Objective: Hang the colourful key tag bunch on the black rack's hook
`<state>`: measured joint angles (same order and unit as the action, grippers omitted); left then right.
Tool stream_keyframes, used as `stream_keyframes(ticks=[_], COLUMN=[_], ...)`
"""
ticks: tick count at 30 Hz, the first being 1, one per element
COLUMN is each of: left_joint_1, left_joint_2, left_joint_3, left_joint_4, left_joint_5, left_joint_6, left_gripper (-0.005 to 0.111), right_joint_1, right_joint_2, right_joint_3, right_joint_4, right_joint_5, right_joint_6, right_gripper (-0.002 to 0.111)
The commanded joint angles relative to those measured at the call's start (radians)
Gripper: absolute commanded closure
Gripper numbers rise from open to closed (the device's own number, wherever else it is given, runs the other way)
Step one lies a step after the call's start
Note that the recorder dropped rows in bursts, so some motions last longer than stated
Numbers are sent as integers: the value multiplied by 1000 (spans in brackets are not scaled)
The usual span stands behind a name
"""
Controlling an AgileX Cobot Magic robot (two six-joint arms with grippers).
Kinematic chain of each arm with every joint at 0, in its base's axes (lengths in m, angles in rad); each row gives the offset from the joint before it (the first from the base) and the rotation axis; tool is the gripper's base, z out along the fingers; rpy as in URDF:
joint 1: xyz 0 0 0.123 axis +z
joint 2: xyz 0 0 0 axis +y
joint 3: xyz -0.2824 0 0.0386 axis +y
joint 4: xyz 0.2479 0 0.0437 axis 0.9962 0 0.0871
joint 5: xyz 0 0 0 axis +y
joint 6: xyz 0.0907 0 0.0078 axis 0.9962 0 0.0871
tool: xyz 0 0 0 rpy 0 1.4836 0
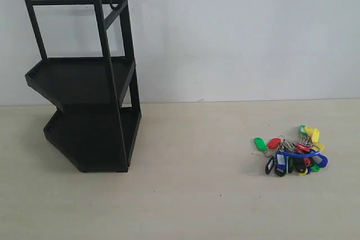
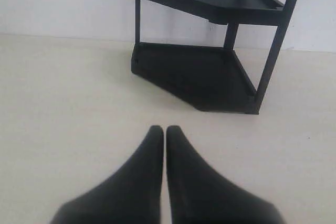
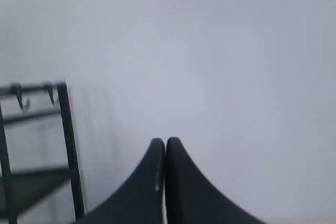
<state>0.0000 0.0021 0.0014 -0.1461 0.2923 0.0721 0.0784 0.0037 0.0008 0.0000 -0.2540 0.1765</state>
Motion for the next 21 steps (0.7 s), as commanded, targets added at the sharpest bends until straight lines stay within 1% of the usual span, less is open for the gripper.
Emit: stream_keyframes(ticks=[1,9,11,12,14,15,16,17,18,19,20,21], left_joint_1=[-1,-1,-1,-1,-1,-1,-1,-1,-1,-1,-1,-1], left_joint_2=[-2,-2,-2,-2,-2,-2,-2,-2,-2,-2,-2,-2], left_joint_3=[-1,-1,-1,-1,-1,-1,-1,-1,-1,-1,-1,-1], left_joint_4=[5,5,5,5,5,5,5,5,5,5,5,5], left_joint_5=[-8,-8,-8,-8,-8,-8,-8,-8,-8,-8,-8,-8], left_joint_6=[3,3,3,3,3,3,3,3,3,3,3,3], left_gripper=[102,102,102,102,102,102,102,102,102,102,102,102], right_joint_1=[-8,-8,-8,-8,-8,-8,-8,-8,-8,-8,-8,-8], right_joint_2=[-4,-4,-4,-4,-4,0,33,119,159,260,301,393], right_joint_3=[-1,-1,-5,-36,-116,-218,-258,-351,-386,-469,-502,-551], right_joint_4=[-10,0,15,33,86,133,143,143,143,145,145,147], right_joint_5=[-347,-697,-722,-680,-486,-273,-203,-37,34,220,303,443], right_joint_6=[1,37,35,35,3,-56,-72,-76,-76,-74,-74,-70], right_gripper=[108,108,108,108,108,108,108,108,108,108,108,108])
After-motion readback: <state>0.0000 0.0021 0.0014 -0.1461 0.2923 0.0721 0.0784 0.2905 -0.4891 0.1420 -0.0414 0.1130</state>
